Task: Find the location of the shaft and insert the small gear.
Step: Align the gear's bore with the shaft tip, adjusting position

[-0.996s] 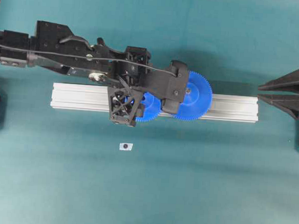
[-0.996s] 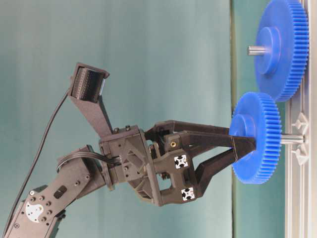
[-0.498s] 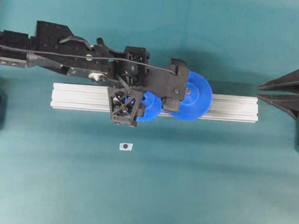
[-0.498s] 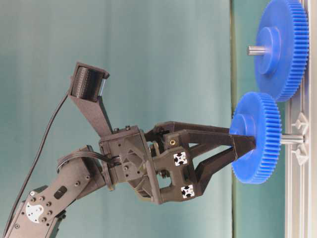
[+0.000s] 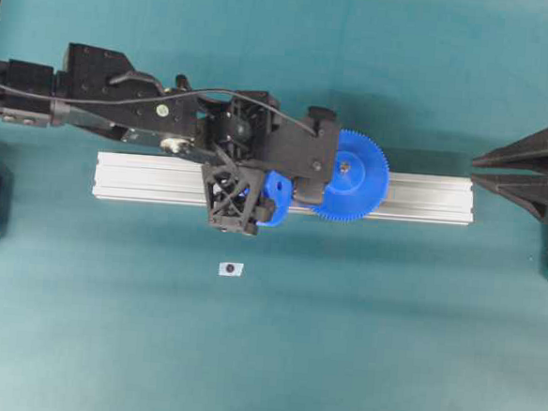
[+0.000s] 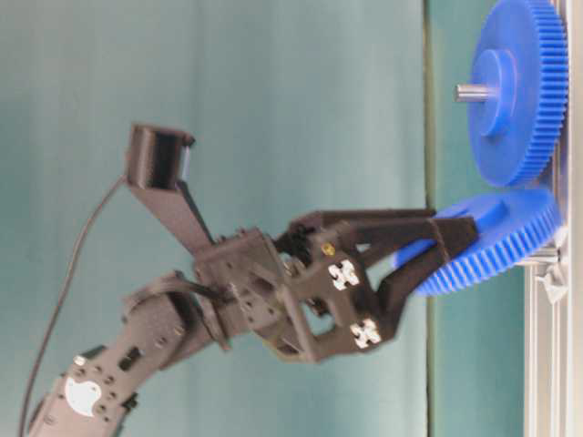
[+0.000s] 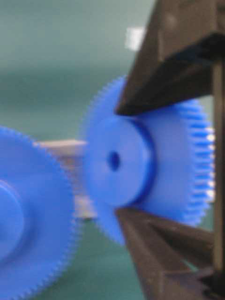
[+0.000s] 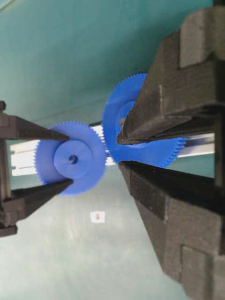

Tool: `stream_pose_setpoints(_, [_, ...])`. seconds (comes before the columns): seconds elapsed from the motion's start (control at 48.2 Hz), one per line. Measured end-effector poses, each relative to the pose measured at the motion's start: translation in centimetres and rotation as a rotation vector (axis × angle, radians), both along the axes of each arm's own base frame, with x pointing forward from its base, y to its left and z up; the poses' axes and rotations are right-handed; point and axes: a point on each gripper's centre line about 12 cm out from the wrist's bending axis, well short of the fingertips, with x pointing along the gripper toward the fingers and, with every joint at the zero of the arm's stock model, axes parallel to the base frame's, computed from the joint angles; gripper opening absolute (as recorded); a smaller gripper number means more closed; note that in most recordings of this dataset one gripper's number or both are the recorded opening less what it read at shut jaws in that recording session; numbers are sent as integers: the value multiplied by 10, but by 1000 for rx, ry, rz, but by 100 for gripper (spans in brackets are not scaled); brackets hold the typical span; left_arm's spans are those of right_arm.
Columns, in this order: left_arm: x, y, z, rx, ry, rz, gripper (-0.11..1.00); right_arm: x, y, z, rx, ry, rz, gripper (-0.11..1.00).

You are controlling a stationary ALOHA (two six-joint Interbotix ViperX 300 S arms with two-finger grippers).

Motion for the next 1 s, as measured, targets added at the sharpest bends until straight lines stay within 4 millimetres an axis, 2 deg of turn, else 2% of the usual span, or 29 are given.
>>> stream_pose_setpoints(0.353, [-23, 2, -4, -13, 28, 26, 81, -2, 0, 2, 2, -14, -2, 35])
stream_pose_setpoints(0.996, [-31, 4, 0, -12, 42, 32, 81, -3, 0, 0, 3, -11, -1, 35])
